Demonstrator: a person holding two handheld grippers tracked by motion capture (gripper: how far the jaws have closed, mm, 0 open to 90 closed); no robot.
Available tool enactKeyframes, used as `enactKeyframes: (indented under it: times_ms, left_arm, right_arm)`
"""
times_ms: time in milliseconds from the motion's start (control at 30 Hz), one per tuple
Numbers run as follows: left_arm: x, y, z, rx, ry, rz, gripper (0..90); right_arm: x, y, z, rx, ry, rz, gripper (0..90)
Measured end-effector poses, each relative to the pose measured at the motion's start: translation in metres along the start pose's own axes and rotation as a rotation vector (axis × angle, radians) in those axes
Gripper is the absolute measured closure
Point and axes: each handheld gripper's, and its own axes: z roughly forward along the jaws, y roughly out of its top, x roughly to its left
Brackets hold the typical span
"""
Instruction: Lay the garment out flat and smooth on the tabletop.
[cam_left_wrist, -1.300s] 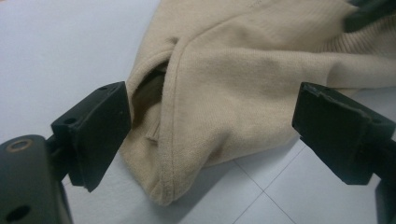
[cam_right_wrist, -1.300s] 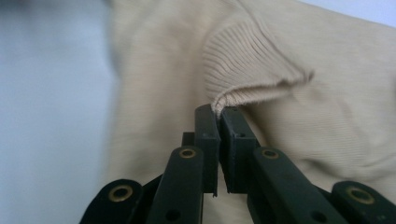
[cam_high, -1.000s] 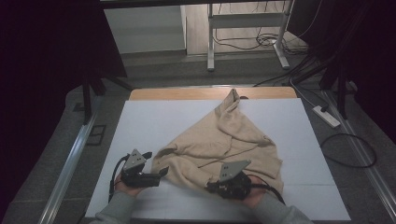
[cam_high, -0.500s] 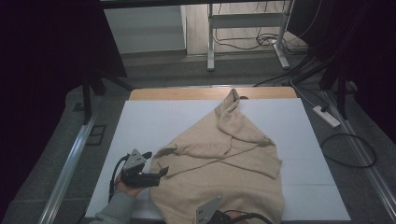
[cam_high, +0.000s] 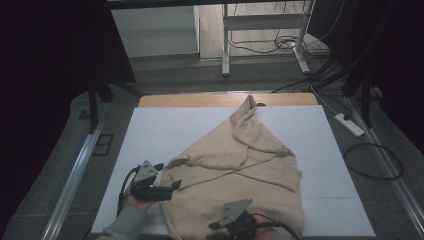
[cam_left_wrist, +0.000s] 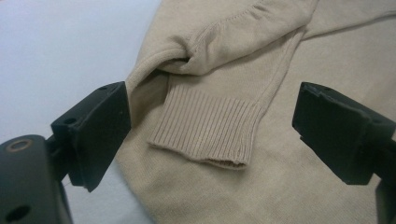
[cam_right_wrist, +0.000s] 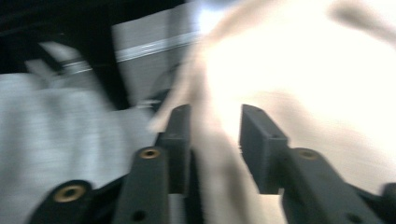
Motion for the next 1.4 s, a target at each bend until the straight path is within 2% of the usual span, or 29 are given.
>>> enactKeyframes:
  times_ms: [33, 67, 133, 233, 400, 533, 600, 700, 767, 1000, 1167, 1300, 1400]
  left_arm:
    - [0.0, 0.0, 0.0, 0.002, -0.001, 0.002, 11.8]
    - [0.0, 0.0, 0.0, 0.002, -0.001, 0.004, 11.8]
    - [-0.001, 0.0, 0.001, 0.003, -0.001, 0.006, 11.8]
    - [-0.002, 0.0, 0.001, 0.006, -0.001, 0.01, 11.7]
    - [-0.003, 0.0, 0.002, 0.009, -0.002, 0.012, 11.6]
    - [-0.004, 0.0, 0.002, 0.008, -0.003, 0.014, 11.6]
    - [-0.004, 0.0, 0.002, 0.009, -0.004, 0.013, 11.6]
    - [-0.005, 0.0, 0.002, 0.008, -0.008, 0.016, 11.6]
    - [-0.005, 0.0, 0.002, 0.009, -0.008, 0.02, 11.6]
    - [-0.005, 0.0, 0.002, 0.009, -0.014, 0.02, 11.6]
    - [-0.005, 0.0, 0.003, 0.011, -0.016, 0.022, 11.6]
    - [-0.005, 0.0, 0.003, 0.012, -0.016, 0.023, 11.6]
    - [-0.005, 0.0, 0.003, 0.013, -0.018, 0.022, 11.6]
  right_arm:
    - [-0.006, -0.002, -0.003, -0.01, -0.05, -0.005, 55.8]
    - [-0.014, -0.003, -0.008, -0.02, -0.124, -0.016, 52.5]
    - [-0.025, -0.005, -0.015, -0.035, -0.197, -0.004, 49.2]
    - [-0.047, -0.008, -0.028, -0.049, -0.281, 0.024, 47.0]
    - [-0.082, -0.009, -0.05, -0.093, -0.389, 0.094, 46.9]
    - [-0.104, -0.008, -0.06, -0.107, -0.441, 0.14, 46.7]
    - [-0.115, -0.006, -0.064, -0.106, -0.465, 0.148, 46.7]
    - [-0.135, 0.001, -0.066, -0.103, -0.471, 0.161, 46.4]
    - [-0.148, 0.005, -0.067, -0.096, -0.492, 0.17, 46.4]
    - [-0.19, 0.016, -0.063, -0.011, -0.564, 0.182, 45.0]
    - [-0.215, 0.022, -0.059, 0.019, -0.577, 0.208, 43.6]
    - [-0.226, 0.024, -0.045, 0.077, -0.577, 0.18, 41.9]
    - [-0.232, 0.025, -0.032, 0.134, -0.603, 0.149, 41.2]
